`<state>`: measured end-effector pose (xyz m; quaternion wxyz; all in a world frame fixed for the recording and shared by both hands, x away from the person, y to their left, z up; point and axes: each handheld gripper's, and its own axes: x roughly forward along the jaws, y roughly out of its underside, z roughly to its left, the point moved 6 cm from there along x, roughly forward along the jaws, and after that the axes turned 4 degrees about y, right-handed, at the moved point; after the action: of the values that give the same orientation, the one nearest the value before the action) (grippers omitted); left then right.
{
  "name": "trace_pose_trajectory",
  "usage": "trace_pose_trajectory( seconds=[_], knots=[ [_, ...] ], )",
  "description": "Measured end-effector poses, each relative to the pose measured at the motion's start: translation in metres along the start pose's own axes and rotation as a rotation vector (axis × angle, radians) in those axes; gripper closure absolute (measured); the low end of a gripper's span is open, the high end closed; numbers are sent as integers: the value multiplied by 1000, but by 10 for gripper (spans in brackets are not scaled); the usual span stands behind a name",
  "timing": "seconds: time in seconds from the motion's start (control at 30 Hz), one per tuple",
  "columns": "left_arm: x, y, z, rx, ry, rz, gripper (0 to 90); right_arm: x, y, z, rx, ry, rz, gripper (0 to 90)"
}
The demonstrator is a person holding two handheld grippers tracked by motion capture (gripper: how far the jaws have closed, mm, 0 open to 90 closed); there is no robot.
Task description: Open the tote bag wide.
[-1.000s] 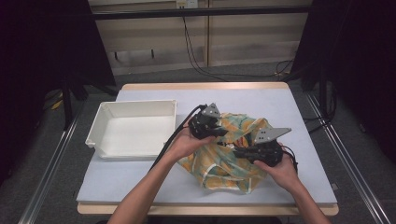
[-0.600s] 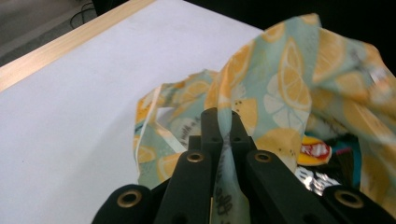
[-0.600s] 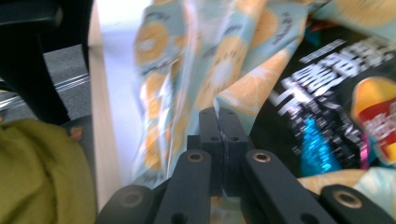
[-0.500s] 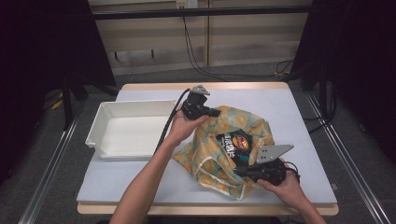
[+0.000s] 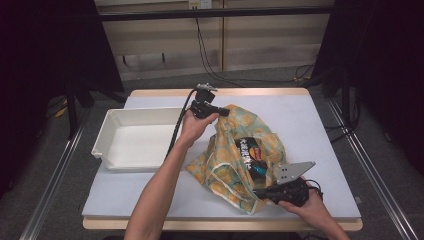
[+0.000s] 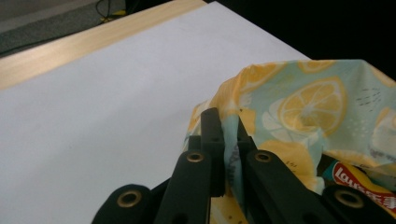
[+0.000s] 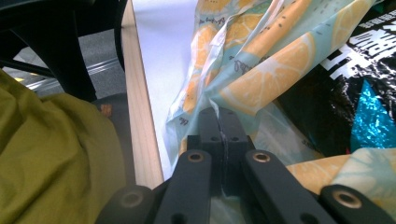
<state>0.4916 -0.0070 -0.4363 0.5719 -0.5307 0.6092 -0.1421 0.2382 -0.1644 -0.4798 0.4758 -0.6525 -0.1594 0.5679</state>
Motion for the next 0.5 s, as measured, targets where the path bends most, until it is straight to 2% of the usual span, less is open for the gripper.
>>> trace_pose_trajectory(
  seconds=[0.1,0.17,0.3,0.33,0.37,0.4,0.43,0.5],
  knots=[
    [0,1,-3,-10,18,-12,877,1,1,-1,6,15,1,900],
    [-3,3,-8,14,29,-1,857,0,0,-4,18,26,-18,831],
    [-6,6,-10,15,36,-10,752,-6,-5,-8,33,58,-47,735],
    [-7,7,-11,16,38,-21,752,-6,-5,-8,33,58,-47,735],
    [-9,9,-12,15,48,-28,692,-8,-7,-10,43,75,-60,683],
    [-9,9,-12,15,48,-28,663,-8,-7,-10,43,75,-60,683],
    [-11,12,-13,19,56,-40,630,-10,-9,-12,52,81,-72,635],
    [-12,12,-13,16,56,-42,550,-11,-9,-13,56,95,-76,611]
  ],
)
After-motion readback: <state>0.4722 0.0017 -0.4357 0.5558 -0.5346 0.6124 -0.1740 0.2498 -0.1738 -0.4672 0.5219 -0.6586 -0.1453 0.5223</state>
